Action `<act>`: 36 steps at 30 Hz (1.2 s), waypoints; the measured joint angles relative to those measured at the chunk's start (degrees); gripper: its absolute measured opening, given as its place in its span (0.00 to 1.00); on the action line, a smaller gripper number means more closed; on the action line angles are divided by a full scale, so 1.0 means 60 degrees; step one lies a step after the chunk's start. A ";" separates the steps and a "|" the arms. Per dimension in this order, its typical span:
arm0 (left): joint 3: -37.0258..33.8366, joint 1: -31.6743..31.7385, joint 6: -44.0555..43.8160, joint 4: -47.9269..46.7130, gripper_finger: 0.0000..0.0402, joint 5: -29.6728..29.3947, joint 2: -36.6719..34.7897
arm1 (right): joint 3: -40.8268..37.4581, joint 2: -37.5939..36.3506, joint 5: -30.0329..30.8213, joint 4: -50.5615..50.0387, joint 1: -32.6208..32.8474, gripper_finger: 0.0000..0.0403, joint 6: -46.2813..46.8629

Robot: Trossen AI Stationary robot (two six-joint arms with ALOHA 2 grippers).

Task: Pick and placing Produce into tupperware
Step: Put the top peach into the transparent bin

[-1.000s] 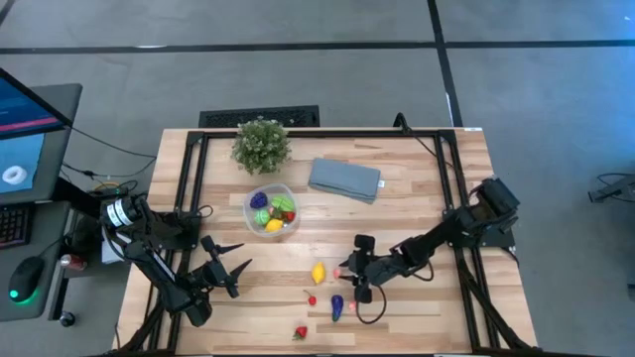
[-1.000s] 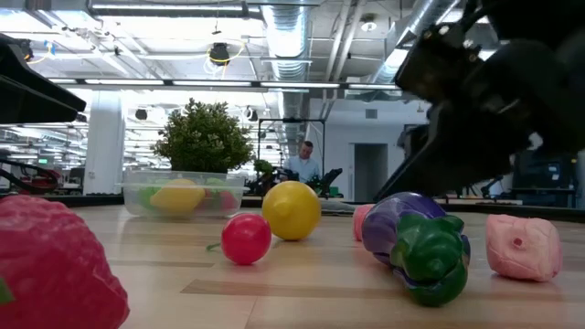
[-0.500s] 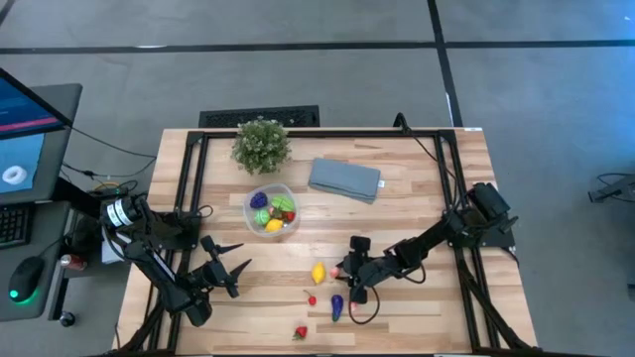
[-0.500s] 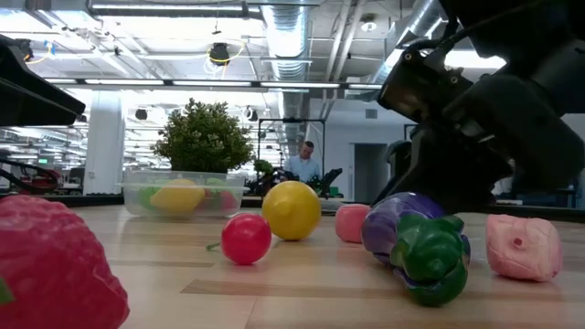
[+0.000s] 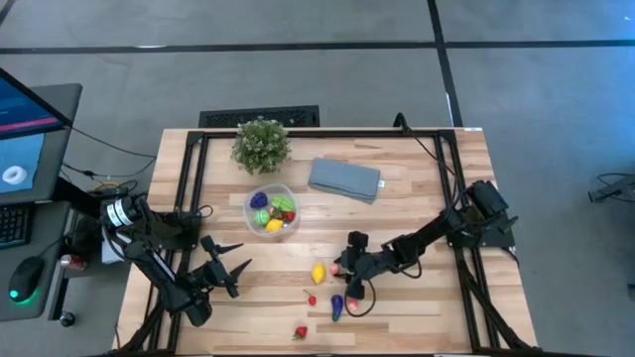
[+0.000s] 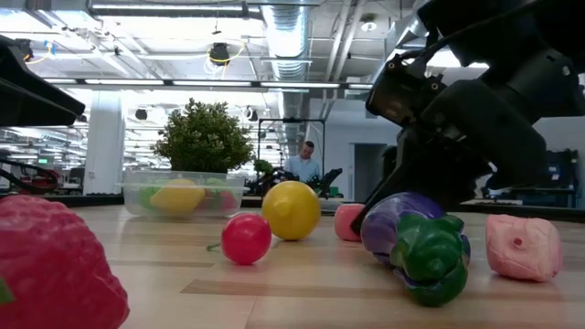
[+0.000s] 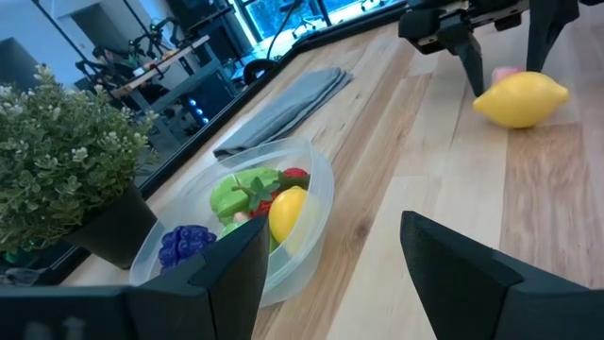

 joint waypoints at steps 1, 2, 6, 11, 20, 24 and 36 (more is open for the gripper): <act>0.0000 0.0000 0.0000 -0.0002 0.57 0.0028 0.0000 | 0.0000 0.0000 0.0004 -0.0003 -0.0014 0.57 -0.0010; 0.0000 0.0000 0.0000 0.0000 0.57 0.0036 0.0000 | 0.0000 0.0000 0.0002 -0.0003 -0.0014 0.58 -0.0039; 0.0000 0.0000 0.0000 -0.0014 0.57 0.0039 0.0000 | 0.0000 0.0000 0.0014 -0.0007 -0.0014 0.58 -0.0081; 0.0000 -0.0003 0.0004 -0.0017 0.57 0.0040 0.0000 | -0.0004 0.0000 0.0018 -0.0007 -0.0014 0.55 -0.0090; 0.0000 -0.0002 0.0007 -0.0018 0.57 0.0040 0.0000 | -0.0004 0.0000 0.0018 0.0006 -0.0014 0.48 -0.0087; 0.0000 0.0000 0.0007 -0.0018 0.57 0.0040 0.0000 | -0.0004 0.0000 0.0018 0.0033 -0.0014 0.46 -0.0087; 0.0000 0.0000 0.0011 -0.0018 0.57 0.0040 0.0000 | -0.0004 0.0000 0.0018 0.0033 -0.0014 0.40 -0.0119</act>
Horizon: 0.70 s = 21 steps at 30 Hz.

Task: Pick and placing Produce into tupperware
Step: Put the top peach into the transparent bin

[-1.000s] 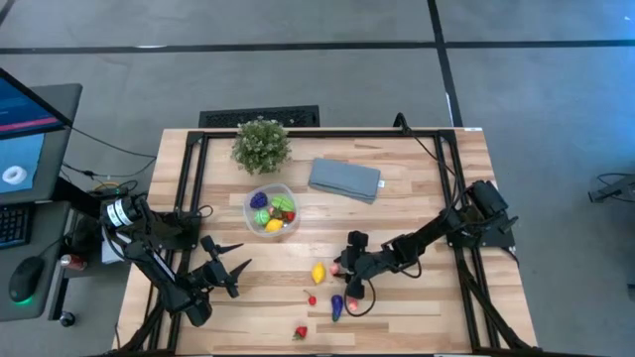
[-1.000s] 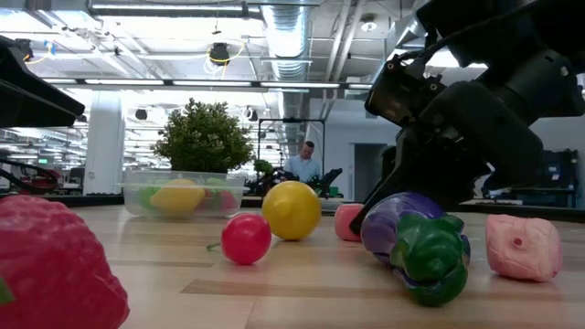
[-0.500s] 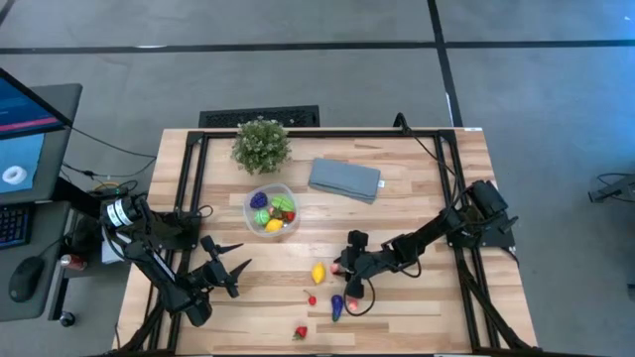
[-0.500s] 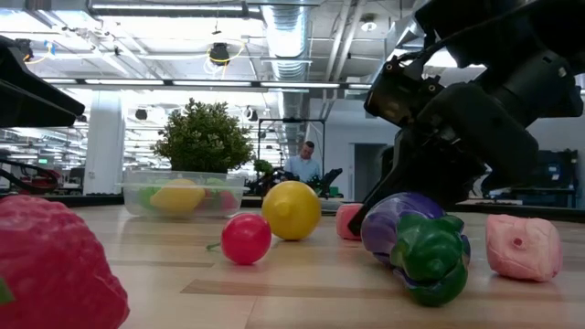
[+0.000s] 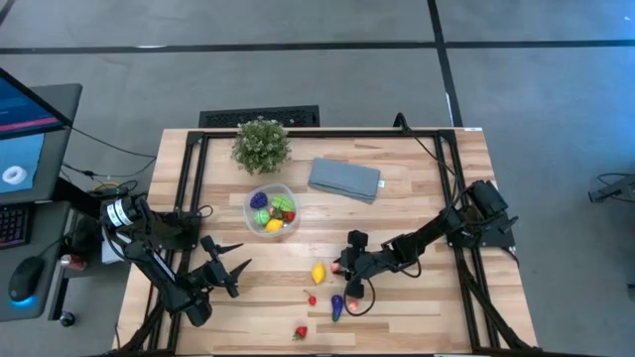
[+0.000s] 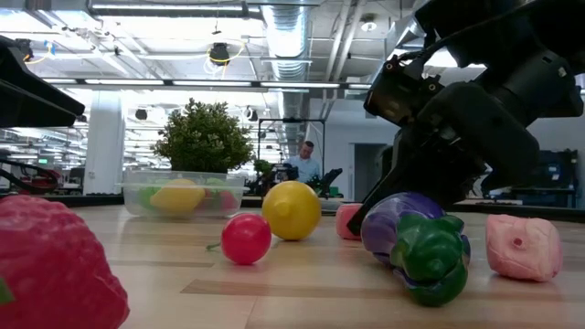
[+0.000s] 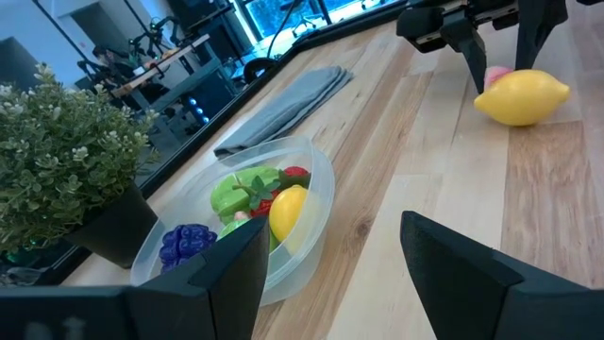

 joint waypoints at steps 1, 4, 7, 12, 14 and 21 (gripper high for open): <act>0.0000 -0.0001 0.0000 0.0000 0.57 0.0000 0.0000 | 0.0000 0.0000 0.0000 0.0000 0.0000 0.40 -0.0025; 0.0000 0.0000 0.0000 -0.0001 0.57 0.0000 0.0000 | 0.0000 0.0000 0.0000 0.0000 0.0000 0.40 -0.0034; 0.0000 0.0000 0.0000 0.0003 0.57 0.0000 0.0000 | 0.0000 0.0000 0.0000 0.0000 0.0000 0.40 -0.0034; 0.0000 0.0000 0.0000 0.0002 0.57 0.0000 0.0000 | 0.0000 0.0000 0.0000 -0.0004 0.0000 0.39 -0.0067; 0.0001 -0.0001 0.0000 -0.0001 0.57 0.0000 0.0000 | 0.0000 0.0000 0.0000 -0.0002 0.0000 0.39 -0.0161; 0.0000 -0.0004 0.0000 -0.0001 0.57 0.0000 0.0000 | 0.0000 0.0000 0.0004 -0.0002 0.0000 0.39 -0.0306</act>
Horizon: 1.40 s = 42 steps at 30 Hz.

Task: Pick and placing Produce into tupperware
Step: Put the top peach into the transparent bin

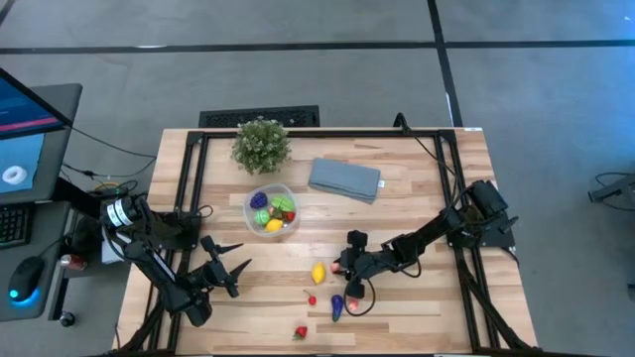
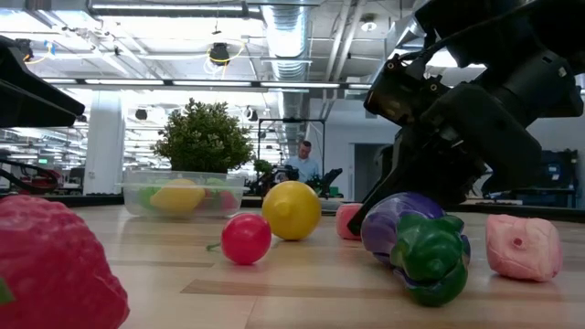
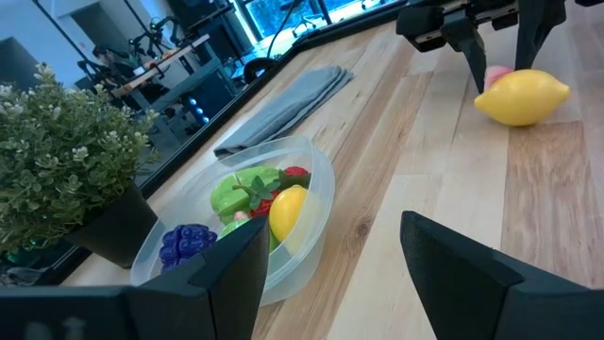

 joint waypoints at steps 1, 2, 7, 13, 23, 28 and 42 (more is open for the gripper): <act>0.0003 0.0004 0.0000 0.0000 0.57 0.0000 0.0000 | 0.0000 0.0000 0.0001 -0.0001 0.0000 0.39 -0.0012; 0.0000 0.0001 0.0000 0.0000 0.57 0.0000 0.0000 | 0.0000 0.0000 0.0007 -0.0001 0.0000 0.39 -0.0013; 0.0003 0.0004 0.0000 0.0000 0.57 0.0000 0.0000 | 0.0097 0.0000 0.0025 -0.0140 0.0000 0.38 -0.0214; 0.0003 0.0003 0.0000 0.0000 0.57 0.0000 0.0000 | 0.0542 -0.0082 0.0028 -0.0885 -0.0040 0.38 -0.0659; 0.0004 0.0000 0.0080 -0.0004 0.57 0.0175 0.0000 | 0.0707 -0.0979 0.0104 -0.1878 -0.0251 0.38 -0.1022; 0.0004 0.0000 0.0080 -0.0004 0.57 0.0175 0.0000 | 0.0707 -0.1651 0.0279 -0.2065 -0.0460 0.37 -0.1712; 0.0004 0.0000 0.0091 -0.0007 0.57 0.0175 0.0000 | 0.0703 -0.2008 0.0284 -0.0590 -0.1700 0.37 -0.4343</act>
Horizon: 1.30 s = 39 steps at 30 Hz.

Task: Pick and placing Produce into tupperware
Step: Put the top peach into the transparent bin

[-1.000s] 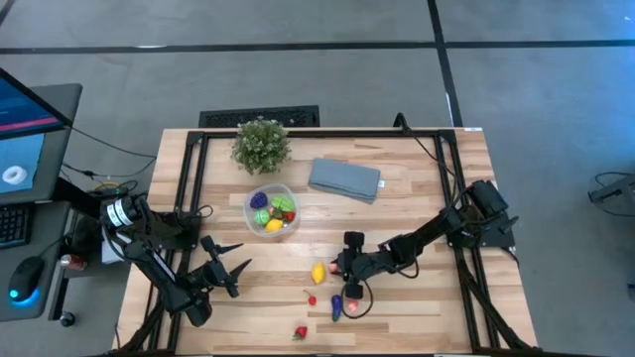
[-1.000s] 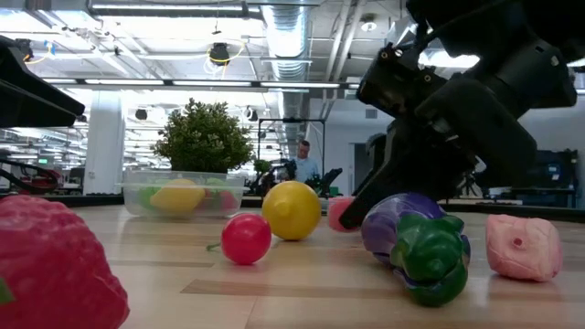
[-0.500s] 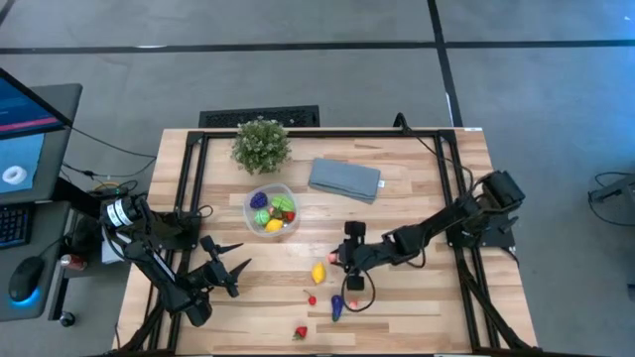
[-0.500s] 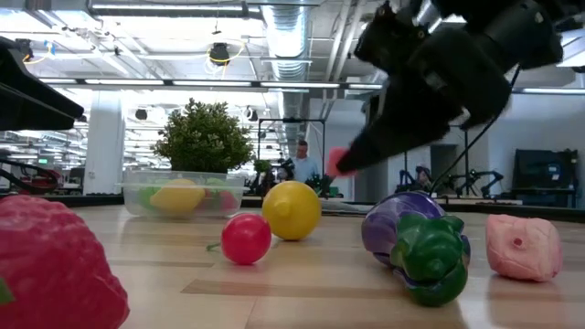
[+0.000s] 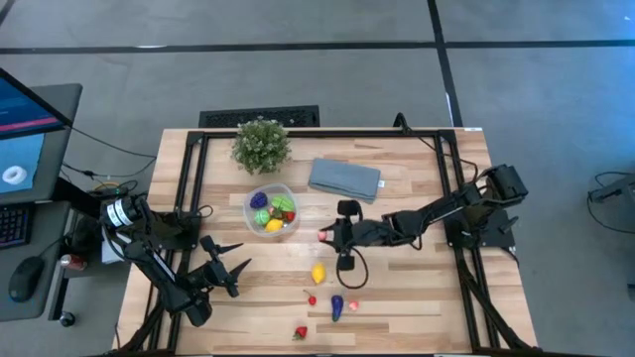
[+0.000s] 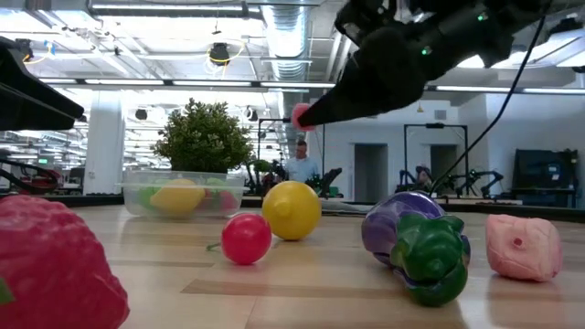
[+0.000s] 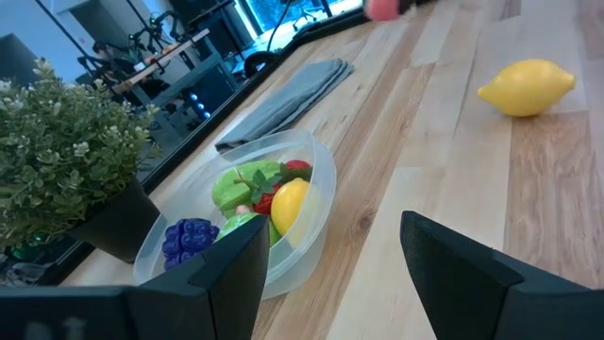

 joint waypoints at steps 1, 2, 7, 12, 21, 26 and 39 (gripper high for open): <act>0.0000 0.0000 0.0000 0.0003 0.57 0.0003 0.0000 | 0.0000 0.0000 0.0000 0.0225 -0.0103 0.37 -0.0184; 0.0000 0.0000 0.0006 0.0001 0.57 0.0010 0.0000 | 0.0003 -0.0003 0.0000 0.0454 -0.0215 0.37 -0.0333; 0.0000 0.0000 0.0078 0.0000 0.57 0.0015 0.0000 | 0.0007 -0.0003 -0.0202 0.1364 -0.0765 0.37 -0.0868; 0.0000 0.0000 0.0098 0.0000 0.57 0.0018 0.0000 | 0.0007 -0.0003 -0.0903 0.2161 -0.1286 0.38 -0.0922; 0.0000 0.0001 0.0098 -0.0001 0.57 0.0022 0.0000 | 0.0316 -0.0003 -0.1733 0.2609 -0.1789 0.38 -0.1143; 0.0000 0.0000 0.0098 -0.0003 0.57 0.0015 0.0000 | 0.0645 -0.0003 -0.2044 0.2586 -0.2010 0.38 -0.1307; 0.0000 0.0000 0.0140 -0.0006 0.57 -0.0031 0.0000 | 0.1788 0.1277 -0.2604 0.2694 -0.2249 0.38 -0.1397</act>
